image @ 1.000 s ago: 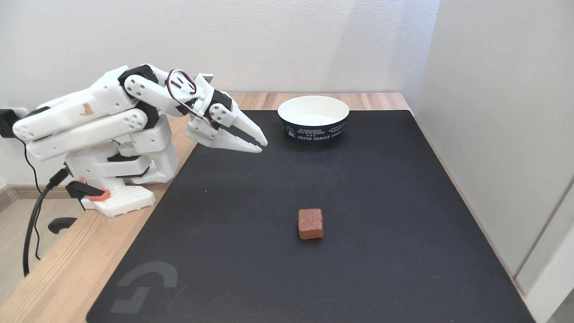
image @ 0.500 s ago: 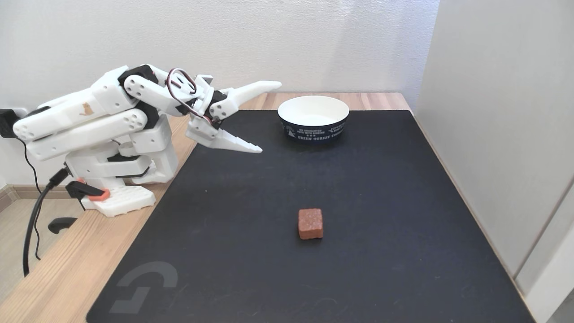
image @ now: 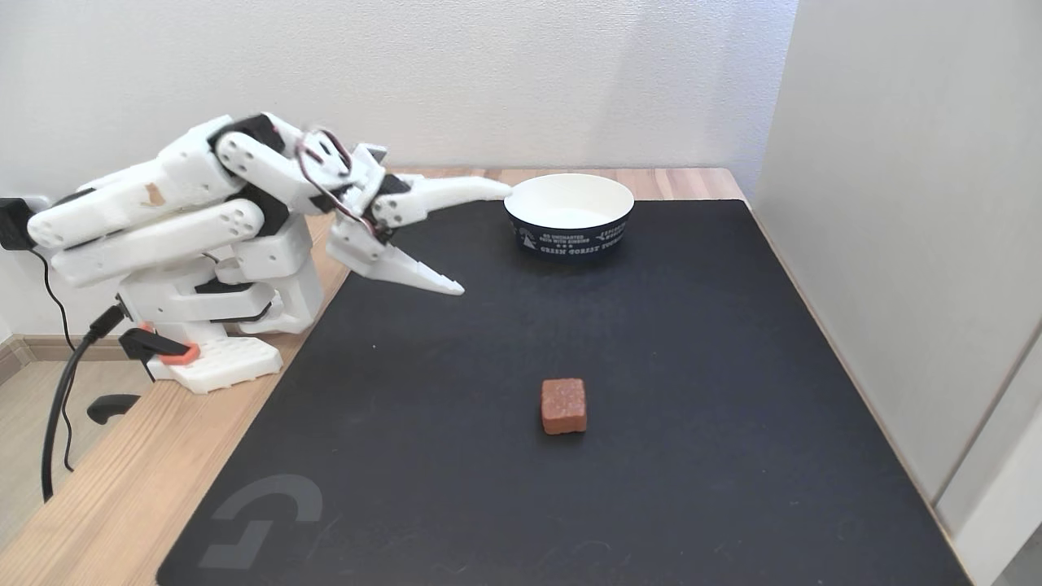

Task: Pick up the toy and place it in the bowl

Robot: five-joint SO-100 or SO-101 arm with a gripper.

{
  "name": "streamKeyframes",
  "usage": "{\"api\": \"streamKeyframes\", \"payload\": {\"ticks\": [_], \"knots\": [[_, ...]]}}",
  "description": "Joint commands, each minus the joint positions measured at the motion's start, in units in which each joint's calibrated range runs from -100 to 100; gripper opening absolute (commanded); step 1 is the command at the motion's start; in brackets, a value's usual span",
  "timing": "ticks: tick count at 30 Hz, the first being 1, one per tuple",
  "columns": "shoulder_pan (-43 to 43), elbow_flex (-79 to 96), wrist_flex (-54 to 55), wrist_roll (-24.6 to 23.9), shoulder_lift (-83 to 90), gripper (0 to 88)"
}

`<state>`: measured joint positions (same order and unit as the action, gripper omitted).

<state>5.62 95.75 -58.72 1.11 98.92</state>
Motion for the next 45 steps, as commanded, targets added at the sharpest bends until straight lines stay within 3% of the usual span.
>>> {"api": "streamKeyframes", "payload": {"ticks": [1,10,16,21,26,36,45], "knots": [[-5.16,-9.90,-2.33,-0.79,-1.84,44.1],[-14.11,-44.06,-4.45,-0.32,-36.43,44.0],[-22.05,-66.95,-15.97,-0.22,-66.36,44.0],[-22.97,-81.28,-22.15,-0.17,-84.29,44.0],[-24.56,-93.63,-24.86,-0.06,-95.71,43.9],[-25.90,-115.62,-26.38,5.73,-118.63,43.9],[-21.64,-125.63,-25.87,6.25,-132.06,43.9]]}}
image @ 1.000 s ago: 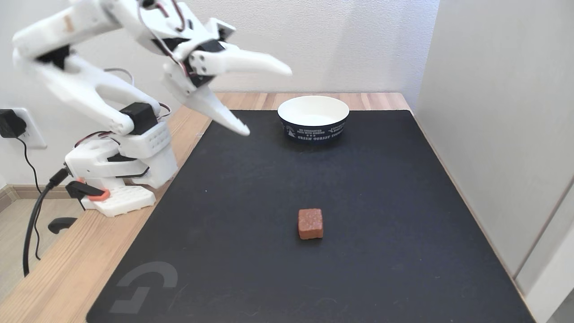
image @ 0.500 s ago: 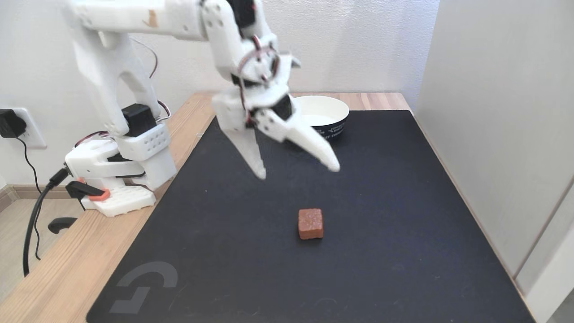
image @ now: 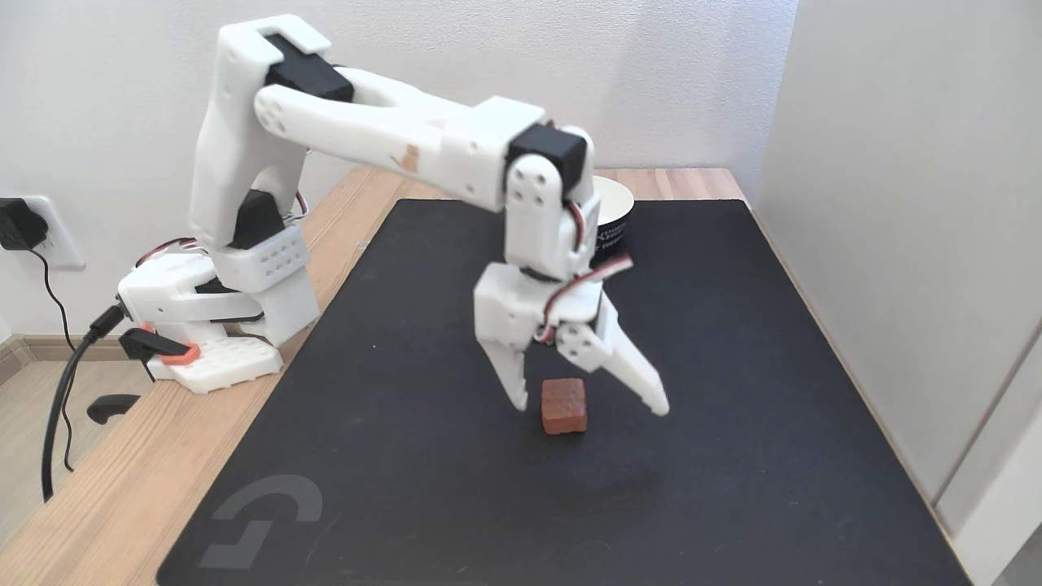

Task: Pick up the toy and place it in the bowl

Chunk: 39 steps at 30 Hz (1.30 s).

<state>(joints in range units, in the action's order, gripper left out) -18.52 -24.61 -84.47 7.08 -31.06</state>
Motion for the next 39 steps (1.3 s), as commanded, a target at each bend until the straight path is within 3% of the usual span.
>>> {"api": "streamKeyframes", "payload": {"ticks": [1,13,23,39], "knots": [[3.25,-5.63,-0.12,0.28,-2.58,43.9],[8.94,-5.09,-4.95,0.28,-3.08,43.9],[5.18,-5.00,-7.57,2.79,-3.00,43.9],[0.99,-5.18,-6.56,2.73,-4.17,43.8]]}}
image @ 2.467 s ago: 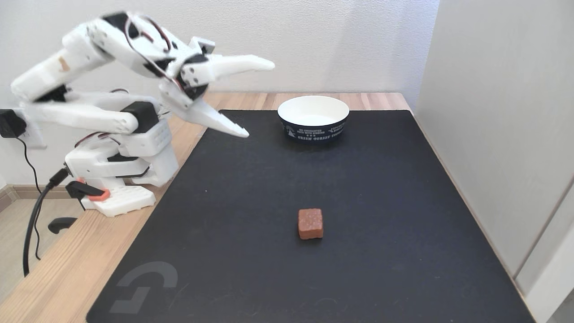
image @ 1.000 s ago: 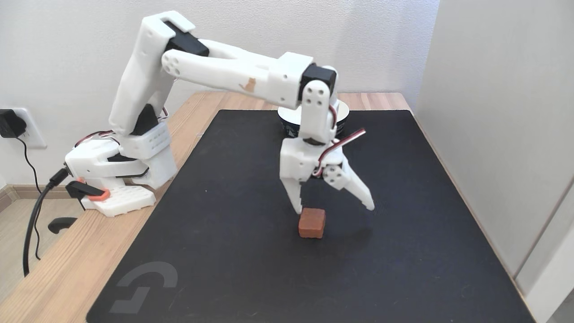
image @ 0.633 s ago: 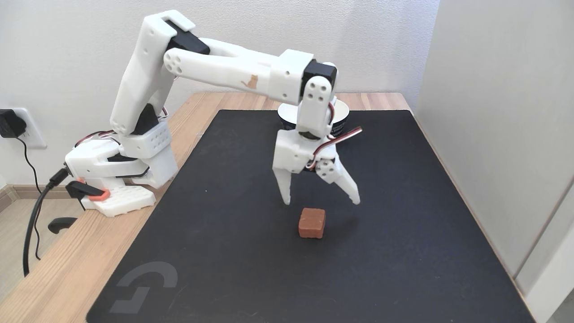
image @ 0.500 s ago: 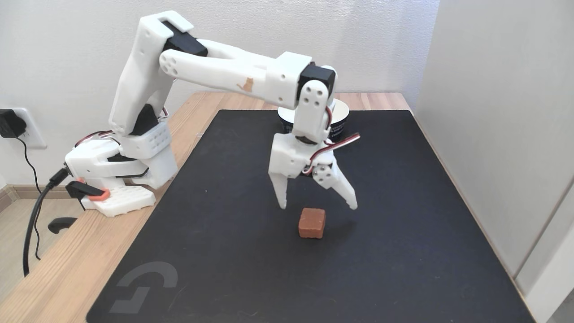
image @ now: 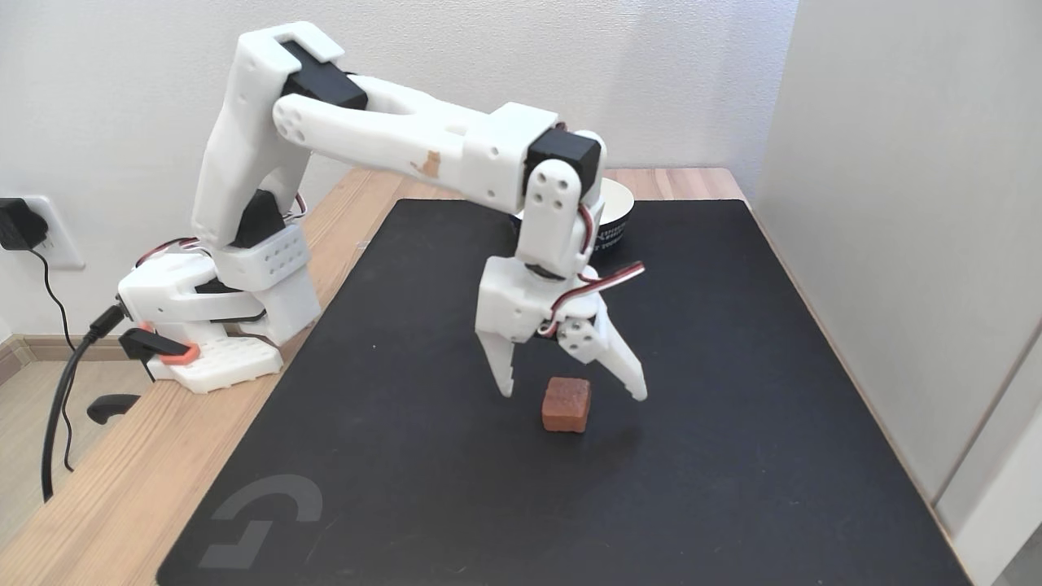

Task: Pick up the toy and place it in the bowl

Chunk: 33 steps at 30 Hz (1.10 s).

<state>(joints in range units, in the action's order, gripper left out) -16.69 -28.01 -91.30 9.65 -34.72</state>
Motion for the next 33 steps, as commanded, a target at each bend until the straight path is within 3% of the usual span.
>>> {"api": "streamKeyframes", "payload": {"ticks": [1,12,15,16,17,18,27,33], "knots": [[-0.84,-1.78,0.70,0.16,-1.17,43.8],[-0.50,-2.41,1.80,0.16,-5.59,41.8],[-0.25,-2.41,1.80,-0.05,-5.59,27.4],[-0.25,-2.50,1.80,-0.05,-5.59,19.9],[-0.17,-2.50,1.80,-0.15,-5.59,6.8],[-0.33,-2.50,1.80,-0.15,-5.50,4.2],[0.17,-3.04,2.23,0.21,-4.25,2.3],[7.03,-3.94,10.78,-0.26,8.67,2.3]]}}
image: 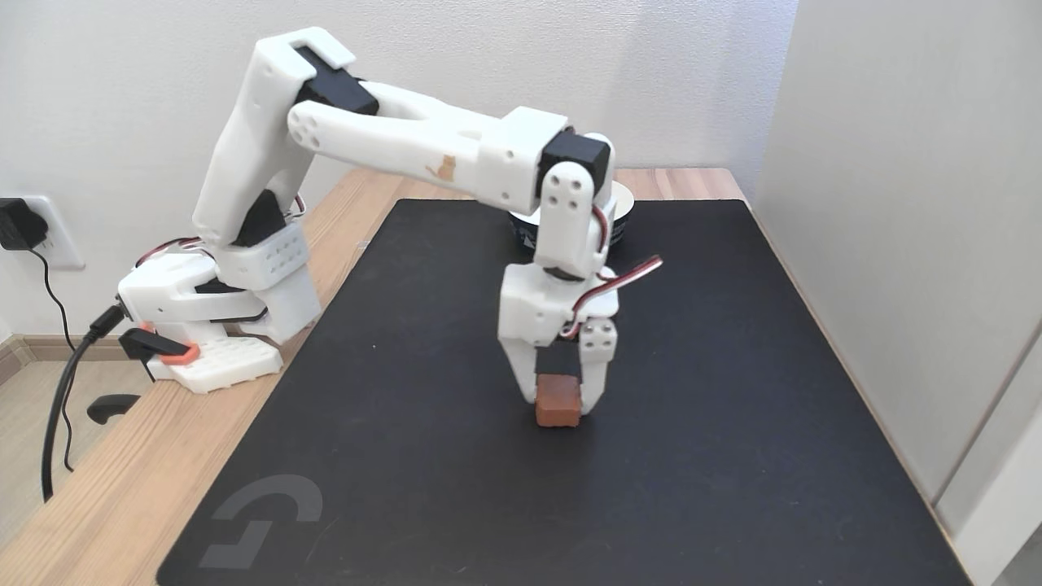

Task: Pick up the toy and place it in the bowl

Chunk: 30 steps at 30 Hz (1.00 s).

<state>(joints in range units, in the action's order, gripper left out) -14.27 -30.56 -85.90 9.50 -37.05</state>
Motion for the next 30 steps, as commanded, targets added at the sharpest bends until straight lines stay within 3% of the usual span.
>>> {"api": "streamKeyframes", "payload": {"ticks": [1,7,11,18,26,30], "knots": [[5.78,-1.12,6.14,-0.26,13.92,2.3],[14.40,0.50,8.85,-5.90,32.84,2.2],[21.84,15.65,18.16,-10.86,42.18,2.2],[36.15,56.65,45.68,-19.05,64.44,2.2],[45.35,82.52,68.97,-25.21,68.02,2.3],[46.69,86.58,76.76,-25.68,64.36,2.3]]}}
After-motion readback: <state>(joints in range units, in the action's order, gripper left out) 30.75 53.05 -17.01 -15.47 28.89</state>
